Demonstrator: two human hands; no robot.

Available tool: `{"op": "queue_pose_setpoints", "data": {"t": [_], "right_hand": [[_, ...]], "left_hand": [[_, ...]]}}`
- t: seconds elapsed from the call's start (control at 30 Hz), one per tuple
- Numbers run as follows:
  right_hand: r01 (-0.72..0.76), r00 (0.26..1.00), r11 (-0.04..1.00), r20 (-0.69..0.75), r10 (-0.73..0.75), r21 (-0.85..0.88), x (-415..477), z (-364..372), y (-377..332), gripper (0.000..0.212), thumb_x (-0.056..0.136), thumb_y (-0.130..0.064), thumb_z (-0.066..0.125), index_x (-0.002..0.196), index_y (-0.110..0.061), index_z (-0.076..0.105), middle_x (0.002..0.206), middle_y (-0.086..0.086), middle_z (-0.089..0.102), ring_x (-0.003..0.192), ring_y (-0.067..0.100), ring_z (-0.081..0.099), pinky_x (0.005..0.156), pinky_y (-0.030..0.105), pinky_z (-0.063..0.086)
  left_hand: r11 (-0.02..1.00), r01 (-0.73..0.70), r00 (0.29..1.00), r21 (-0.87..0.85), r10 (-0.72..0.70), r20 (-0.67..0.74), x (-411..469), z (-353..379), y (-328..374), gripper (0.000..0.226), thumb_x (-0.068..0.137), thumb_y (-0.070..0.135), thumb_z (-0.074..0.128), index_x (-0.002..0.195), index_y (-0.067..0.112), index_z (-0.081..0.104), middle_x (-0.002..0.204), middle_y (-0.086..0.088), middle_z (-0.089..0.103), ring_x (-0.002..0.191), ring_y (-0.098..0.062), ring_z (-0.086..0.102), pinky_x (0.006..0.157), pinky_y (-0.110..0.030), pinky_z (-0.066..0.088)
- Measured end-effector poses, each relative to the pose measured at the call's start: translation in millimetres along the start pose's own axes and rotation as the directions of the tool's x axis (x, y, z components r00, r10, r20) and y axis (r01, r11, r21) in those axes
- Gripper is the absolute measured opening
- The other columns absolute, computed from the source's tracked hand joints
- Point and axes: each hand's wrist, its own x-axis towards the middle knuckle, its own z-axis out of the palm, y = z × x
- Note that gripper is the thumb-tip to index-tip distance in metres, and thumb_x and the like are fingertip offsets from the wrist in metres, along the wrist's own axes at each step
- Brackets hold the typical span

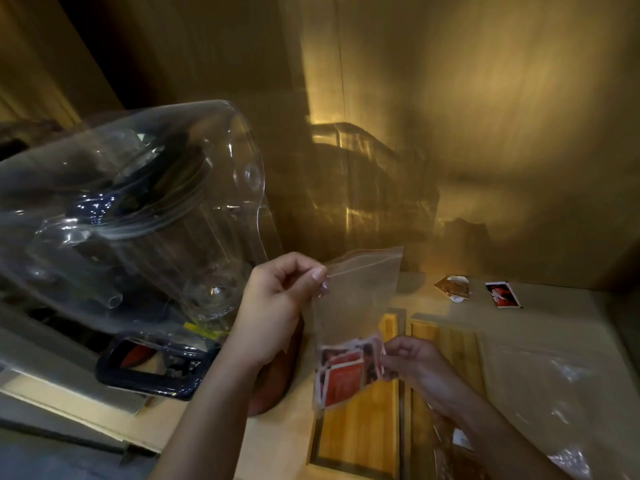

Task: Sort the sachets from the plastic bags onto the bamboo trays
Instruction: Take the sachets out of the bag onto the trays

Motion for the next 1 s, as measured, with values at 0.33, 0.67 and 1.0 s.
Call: {"op": "queue_pose_setpoints", "data": {"t": [0.33, 0.67, 1.0], "right_hand": [[-0.394, 0.881, 0.919, -0.276, 0.384, 0.022, -25, 1, 47, 0.009, 0.076, 0.003, 0.068, 0.069, -0.001, 0.064, 0.052, 0.010, 0.066, 0.044, 0.016, 0.060, 0.045, 0.024, 0.045], [-0.529, 0.785, 0.841, -0.442, 0.435, -0.113, -27, 13, 61, 0.004, 0.078, 0.000, 0.067, 0.083, 0.000, 0.067, 0.067, 0.014, 0.069, 0.048, 0.014, 0.061, 0.043, 0.019, 0.044], [-0.534, 0.740, 0.846, -0.488, 0.463, -0.008, -35, 18, 59, 0.009, 0.082, 0.000, 0.063, 0.090, 0.004, 0.062, 0.074, 0.016, 0.067, 0.057, 0.018, 0.063, 0.047, 0.022, 0.043]], "left_hand": [[0.847, 0.523, 0.843, -0.098, -0.531, -0.087, 5, 26, -95, 0.026, 0.093, 0.009, 0.049, 0.070, 0.010, 0.061, 0.063, -0.005, 0.060, 0.060, -0.015, 0.060, 0.060, -0.029, 0.057], [0.694, 0.716, 0.692, -0.083, -0.720, -0.047, 26, 76, -200, 0.024, 0.086, 0.007, 0.054, 0.064, 0.013, 0.060, 0.069, -0.013, 0.063, 0.060, -0.023, 0.057, 0.063, -0.034, 0.047], [0.651, 0.756, 0.648, 0.066, -0.759, 0.066, -27, 69, -201, 0.026, 0.091, 0.024, 0.055, 0.103, 0.003, 0.064, 0.093, -0.015, 0.060, 0.065, -0.017, 0.055, 0.067, -0.032, 0.050]]}}
